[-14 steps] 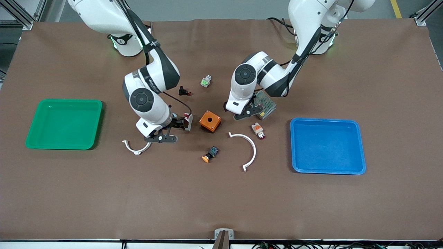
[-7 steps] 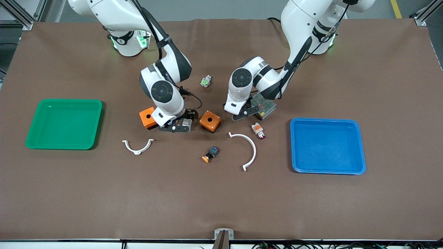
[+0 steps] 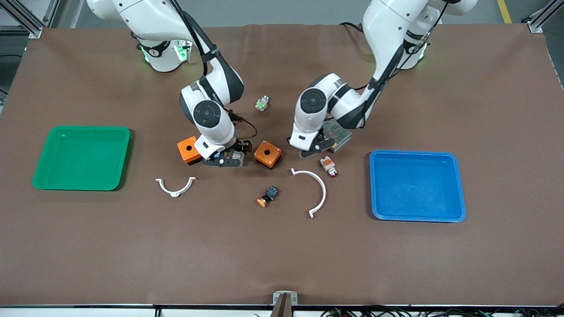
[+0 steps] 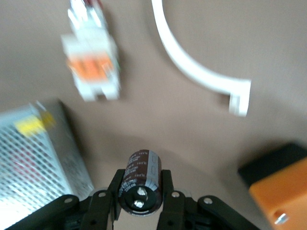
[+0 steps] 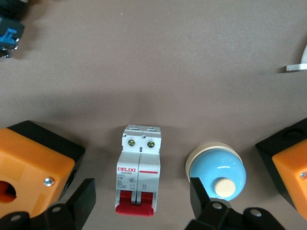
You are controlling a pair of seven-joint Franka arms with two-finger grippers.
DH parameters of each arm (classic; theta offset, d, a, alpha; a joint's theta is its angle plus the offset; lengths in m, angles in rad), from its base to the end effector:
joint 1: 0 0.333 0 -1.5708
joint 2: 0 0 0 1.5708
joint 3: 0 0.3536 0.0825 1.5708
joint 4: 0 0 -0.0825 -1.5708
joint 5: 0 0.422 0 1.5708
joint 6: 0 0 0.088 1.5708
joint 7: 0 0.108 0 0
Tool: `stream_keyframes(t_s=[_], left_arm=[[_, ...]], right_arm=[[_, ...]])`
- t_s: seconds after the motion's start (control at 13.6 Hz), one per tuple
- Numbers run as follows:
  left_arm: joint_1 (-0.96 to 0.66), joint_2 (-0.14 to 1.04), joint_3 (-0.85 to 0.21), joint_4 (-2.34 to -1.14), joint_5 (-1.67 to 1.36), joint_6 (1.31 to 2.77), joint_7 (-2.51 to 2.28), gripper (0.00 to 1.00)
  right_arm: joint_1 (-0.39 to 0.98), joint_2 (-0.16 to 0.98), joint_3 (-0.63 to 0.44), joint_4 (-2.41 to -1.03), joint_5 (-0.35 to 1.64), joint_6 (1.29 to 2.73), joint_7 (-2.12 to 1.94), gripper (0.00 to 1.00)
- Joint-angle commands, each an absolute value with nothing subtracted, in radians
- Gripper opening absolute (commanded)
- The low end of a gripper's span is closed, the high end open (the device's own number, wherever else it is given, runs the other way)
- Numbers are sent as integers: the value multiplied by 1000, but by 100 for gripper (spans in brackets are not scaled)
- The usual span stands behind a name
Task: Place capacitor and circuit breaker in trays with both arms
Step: 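Carry the breaker toward the green tray while the left gripper lowers the capacitor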
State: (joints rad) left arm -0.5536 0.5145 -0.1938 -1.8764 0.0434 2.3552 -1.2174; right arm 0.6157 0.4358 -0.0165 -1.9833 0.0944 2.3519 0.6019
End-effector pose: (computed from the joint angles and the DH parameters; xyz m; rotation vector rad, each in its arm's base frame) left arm 0.5038 -0.4551 0.2427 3.0418 0.7157 -0.1064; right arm 0.5321 0.3656 0.2431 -3.1268 0.1097 0.1375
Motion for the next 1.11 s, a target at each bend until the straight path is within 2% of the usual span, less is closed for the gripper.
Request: stream_keyframes(t_s=[0.0, 0.22, 0.44, 0.66, 0.89, 1.03], left_arm=[[-396, 359, -204, -1898, 84, 2214, -1134, 0], [-212, 324, -206, -1913, 84, 2169, -988, 0], [-57, 371, -204, -1936, 87, 2180, -861, 0], [32, 437, -202, -1974, 90, 2268, -815, 0], [69, 497, -201, -2002, 89, 2390, -792, 1], [71, 538, -198, -2002, 97, 2439, -788, 2]], right_arm=[[621, 448, -17, -1997, 103, 2394, 612, 80], [621, 457, -17, -1996, 103, 2407, 612, 59], [621, 456, -17, -1993, 103, 2404, 612, 28], [621, 422, -18, -1988, 103, 2364, 609, 21], [586, 290, -28, -1925, 94, 2080, 598, 20], [513, 188, -26, -1867, 91, 1871, 571, 20]])
